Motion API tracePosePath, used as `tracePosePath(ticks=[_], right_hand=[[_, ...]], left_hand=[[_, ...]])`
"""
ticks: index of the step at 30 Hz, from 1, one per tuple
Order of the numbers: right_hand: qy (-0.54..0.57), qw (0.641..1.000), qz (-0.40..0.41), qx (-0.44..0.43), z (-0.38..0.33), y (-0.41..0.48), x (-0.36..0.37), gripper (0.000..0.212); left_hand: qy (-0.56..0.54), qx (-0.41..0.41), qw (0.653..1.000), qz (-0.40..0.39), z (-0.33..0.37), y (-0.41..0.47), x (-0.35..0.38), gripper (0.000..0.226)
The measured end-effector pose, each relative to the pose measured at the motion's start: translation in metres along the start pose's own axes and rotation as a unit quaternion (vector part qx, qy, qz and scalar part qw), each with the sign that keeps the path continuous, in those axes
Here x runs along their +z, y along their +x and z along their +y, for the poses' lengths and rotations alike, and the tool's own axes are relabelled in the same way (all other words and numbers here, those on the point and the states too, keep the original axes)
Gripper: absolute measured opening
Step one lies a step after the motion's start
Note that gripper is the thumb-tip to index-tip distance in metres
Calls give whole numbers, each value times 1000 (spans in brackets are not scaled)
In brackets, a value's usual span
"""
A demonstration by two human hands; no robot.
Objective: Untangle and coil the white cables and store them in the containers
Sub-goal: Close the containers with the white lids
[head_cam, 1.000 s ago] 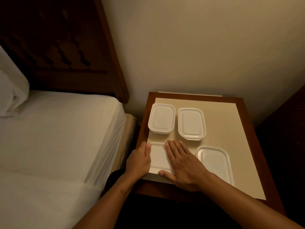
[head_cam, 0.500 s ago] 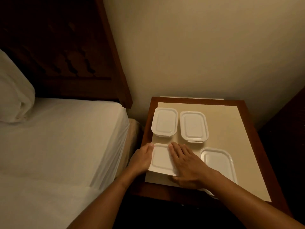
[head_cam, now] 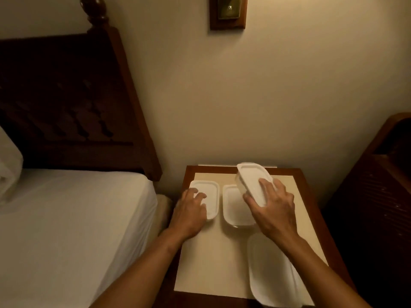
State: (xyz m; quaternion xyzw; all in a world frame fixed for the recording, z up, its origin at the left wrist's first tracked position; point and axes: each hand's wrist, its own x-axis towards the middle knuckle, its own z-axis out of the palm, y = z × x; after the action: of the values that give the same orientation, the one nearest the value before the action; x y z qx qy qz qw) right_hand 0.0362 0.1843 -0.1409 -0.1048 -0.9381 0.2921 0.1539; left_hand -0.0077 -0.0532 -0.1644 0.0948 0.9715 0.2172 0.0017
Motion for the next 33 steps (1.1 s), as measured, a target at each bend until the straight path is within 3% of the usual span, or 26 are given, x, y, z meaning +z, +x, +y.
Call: tracePosePath(ticks=[4, 9, 12, 16, 24, 29, 31, 33], right_hand=[[-116, 988, -30, 94, 37, 36, 4, 77], [-170, 966, -136, 141, 67, 57, 31, 95], [-174, 962, -164, 129, 73, 77, 40, 93], [-168, 966, -159, 115, 77, 107, 55, 80], [-156, 971, -133, 125, 74, 162, 88, 82], [-189, 964, -143, 116, 71, 169, 88, 88], [-181, 965, -150, 117, 68, 162, 82, 92], [-155, 975, -125, 101, 61, 146, 74, 89]], left_hand=[[83, 1, 991, -107, 16, -5, 26, 58], [117, -10, 989, -92, 7, 19, 44, 58], [112, -7, 990, -81, -4, 50, 43, 58], [116, 0, 991, -64, -16, 98, 43, 57], [131, 31, 990, -38, -30, 167, 52, 55], [150, 31, 986, -58, -29, 167, 49, 59], [153, 41, 987, -32, -16, 153, 46, 62], [89, 63, 994, 6, 5, 125, 40, 63]])
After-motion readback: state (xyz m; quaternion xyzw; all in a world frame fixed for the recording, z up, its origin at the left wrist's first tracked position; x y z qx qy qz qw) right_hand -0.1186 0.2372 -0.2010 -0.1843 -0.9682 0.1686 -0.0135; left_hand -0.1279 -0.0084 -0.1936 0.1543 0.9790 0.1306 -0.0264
